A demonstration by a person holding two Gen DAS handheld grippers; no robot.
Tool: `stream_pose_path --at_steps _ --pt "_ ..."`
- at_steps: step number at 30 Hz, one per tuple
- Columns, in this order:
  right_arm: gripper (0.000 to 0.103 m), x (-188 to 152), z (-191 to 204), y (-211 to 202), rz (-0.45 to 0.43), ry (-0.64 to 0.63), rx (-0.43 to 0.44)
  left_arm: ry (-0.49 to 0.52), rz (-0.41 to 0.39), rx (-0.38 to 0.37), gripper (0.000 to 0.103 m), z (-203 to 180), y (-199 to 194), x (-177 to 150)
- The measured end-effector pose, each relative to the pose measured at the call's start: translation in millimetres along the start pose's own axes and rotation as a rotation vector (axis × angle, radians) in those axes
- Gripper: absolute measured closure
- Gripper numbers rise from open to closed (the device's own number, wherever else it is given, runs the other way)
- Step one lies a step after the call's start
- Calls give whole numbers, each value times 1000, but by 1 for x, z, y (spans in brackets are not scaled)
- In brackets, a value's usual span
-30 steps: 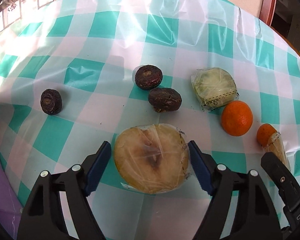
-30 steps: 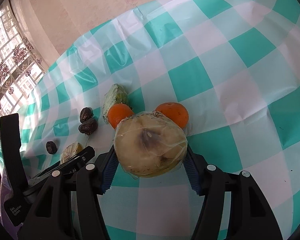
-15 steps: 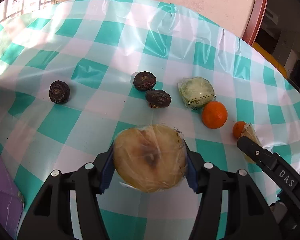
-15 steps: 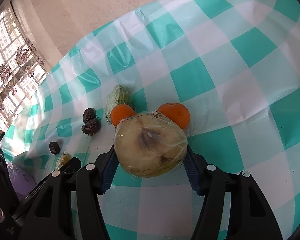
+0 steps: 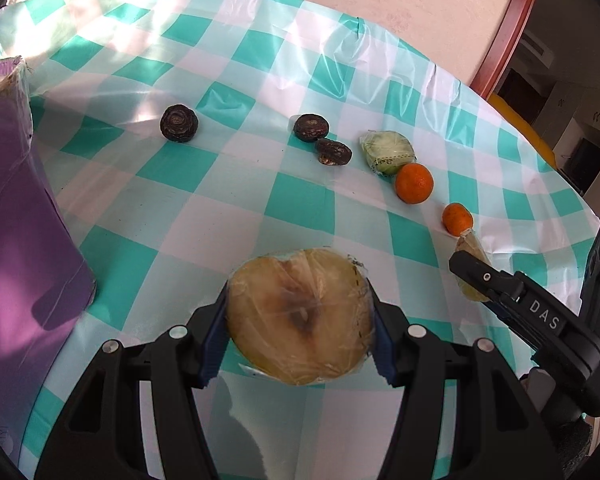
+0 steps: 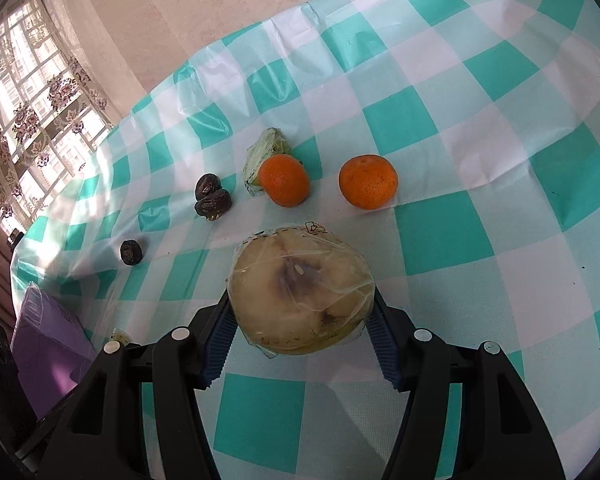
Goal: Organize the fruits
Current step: 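Carry both wrapped fruit halves over the box with both grippers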
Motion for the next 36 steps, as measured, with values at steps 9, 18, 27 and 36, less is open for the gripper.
stream_pose_path --at_steps 9,18,27,36 --pt "43 -45 14 -22 33 -64 6 25 -6 -6 44 12 -42 -39" --pt "43 -77 27 -38 74 -126 54 69 -70 -12 44 16 -87 -70" --pt "43 -113 45 -52 125 -202 96 116 -112 -6 44 13 -113 -86" --pt "43 -122 55 -82 25 -148 181 169 -266 92 44 8 -168 -92"
Point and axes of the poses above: each gripper's, at about its wrist camera, not at the fingertips, and y roughly the way its jaws point, z to its left, x to its top, the point moved 5 cm from there along y, roughly the way its jaws point, and after that the axes turned 12 degrees about y, right-handed, at the moved point
